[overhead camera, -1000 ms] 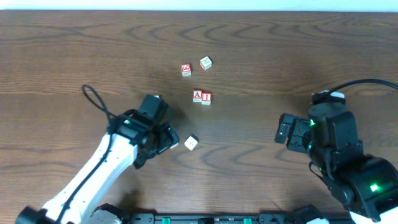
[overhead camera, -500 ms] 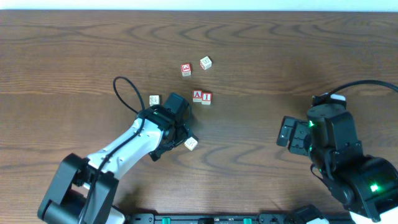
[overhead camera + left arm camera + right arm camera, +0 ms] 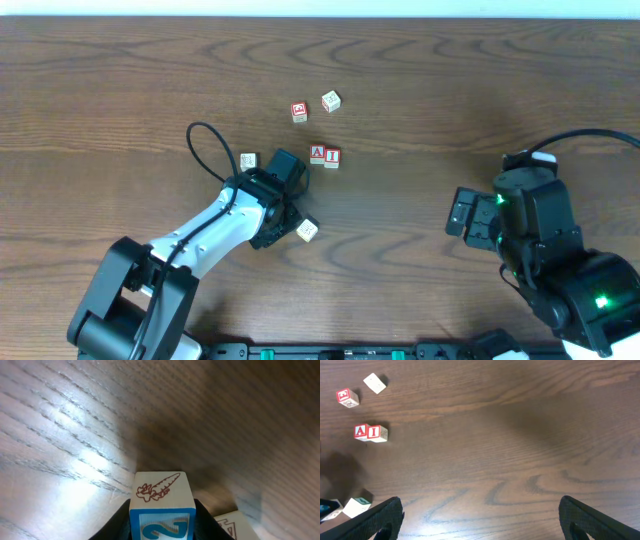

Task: Spell out Ai2
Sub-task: 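Carry the blue 2 block rightward and set it down below the I block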

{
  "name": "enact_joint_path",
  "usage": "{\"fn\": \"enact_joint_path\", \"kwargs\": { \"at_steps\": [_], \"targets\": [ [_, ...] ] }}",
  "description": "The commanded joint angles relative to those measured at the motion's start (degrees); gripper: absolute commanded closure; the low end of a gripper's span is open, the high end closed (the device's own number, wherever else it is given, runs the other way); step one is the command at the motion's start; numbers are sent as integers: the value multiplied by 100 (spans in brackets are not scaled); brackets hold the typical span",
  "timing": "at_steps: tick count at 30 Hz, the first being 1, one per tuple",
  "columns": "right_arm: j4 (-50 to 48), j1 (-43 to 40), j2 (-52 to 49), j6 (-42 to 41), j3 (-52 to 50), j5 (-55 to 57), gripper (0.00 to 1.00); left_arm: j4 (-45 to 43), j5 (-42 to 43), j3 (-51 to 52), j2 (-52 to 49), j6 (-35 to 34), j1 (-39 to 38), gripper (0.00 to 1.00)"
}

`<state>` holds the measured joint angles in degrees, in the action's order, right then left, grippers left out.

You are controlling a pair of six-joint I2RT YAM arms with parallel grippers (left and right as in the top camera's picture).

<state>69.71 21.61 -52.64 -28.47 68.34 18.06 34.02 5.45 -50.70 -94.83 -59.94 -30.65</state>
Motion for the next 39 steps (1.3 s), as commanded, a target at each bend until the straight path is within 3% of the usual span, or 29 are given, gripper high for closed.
{"fn": "enact_joint_path", "kwargs": {
  "at_steps": [1, 7, 14, 19, 20, 22, 27, 33, 39],
  "targets": [
    [26, -22, 13, 26, 24, 122, 1, -28, -162, 9, -63, 245, -17, 76],
    [24, -22, 13, 28, 24, 155, 1, -195, -160, -50, -63, 1327, -17, 76],
    [15, -22, 13, 26, 24, 170, 1, -79, -76, -544, -63, 3615, -17, 74],
    [22, -22, 13, 28, 24, 173, 1, -44, -81, -903, -63, 4653, -17, 78],
    [22, -22, 13, 28, 24, 208, 1, -46, 122, -1008, -63, 5071, -17, 74],
    [22, -22, 13, 26, 24, 254, 1, -48, 374, -1119, -63, 5309, -20, 73],
    [13, -22, 13, 26, 24, 341, 1, -9, 1296, -1333, -63, 6212, -212, 79],
    [24, -22, 13, 26, 24, 426, 1, 114, 1403, -1469, -63, 6922, -765, 82],
    [-13, -22, 13, 22, 24, 424, 1, 22, 970, -1471, -66, 6922, -1150, 84]
  ]
}}
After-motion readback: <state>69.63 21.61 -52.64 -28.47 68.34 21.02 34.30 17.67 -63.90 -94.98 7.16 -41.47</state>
